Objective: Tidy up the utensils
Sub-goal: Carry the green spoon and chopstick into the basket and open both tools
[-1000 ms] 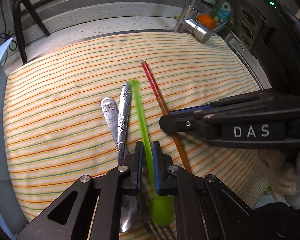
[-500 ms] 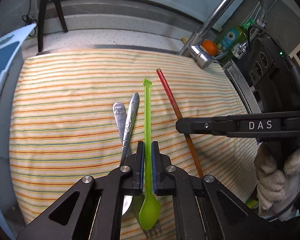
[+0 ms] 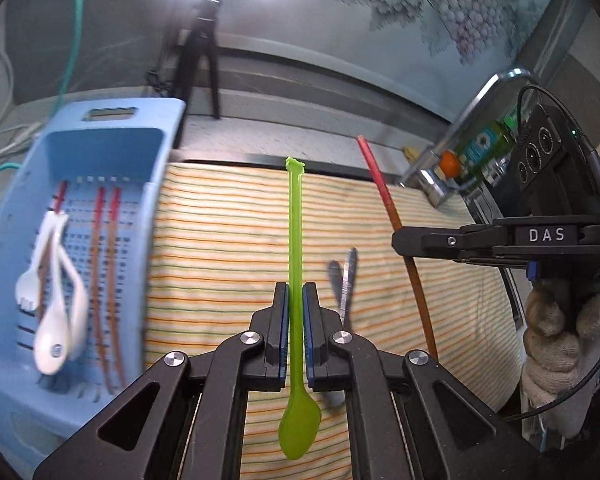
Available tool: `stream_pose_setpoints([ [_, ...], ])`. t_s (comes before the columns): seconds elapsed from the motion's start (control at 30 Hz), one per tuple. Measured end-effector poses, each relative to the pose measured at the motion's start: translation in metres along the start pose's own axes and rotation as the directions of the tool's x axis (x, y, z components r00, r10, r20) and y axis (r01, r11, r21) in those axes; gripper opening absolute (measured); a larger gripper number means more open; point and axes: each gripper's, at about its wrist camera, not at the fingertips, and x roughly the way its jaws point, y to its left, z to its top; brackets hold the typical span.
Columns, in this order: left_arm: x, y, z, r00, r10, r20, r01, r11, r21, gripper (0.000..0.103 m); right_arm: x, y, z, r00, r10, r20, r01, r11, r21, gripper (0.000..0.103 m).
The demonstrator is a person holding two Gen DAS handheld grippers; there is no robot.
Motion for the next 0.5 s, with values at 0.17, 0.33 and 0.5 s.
stream_pose_setpoints([
  [0.17,-0.021,0.037,0.004,0.998,0.051,0.036,-0.049,0.998,-0.047,0.005,0.021,0.042,0.011,0.999,0.042,-0.006,-0.043,0.998,-0.048,0.006],
  [0.33,-0.033,0.069,0.007,0.994,0.09,0.062,-0.084,0.992,-0.097,0.005,0.049,0.077,0.019,0.997,0.069,-0.019,-0.07,0.994,-0.08,0.006],
  [0.5,-0.035,0.095,0.011,0.99,0.125,0.07,-0.115,0.984,-0.136,0.005,0.078,0.104,0.029,0.995,0.092,-0.041,-0.095,0.991,-0.091,0.006],
])
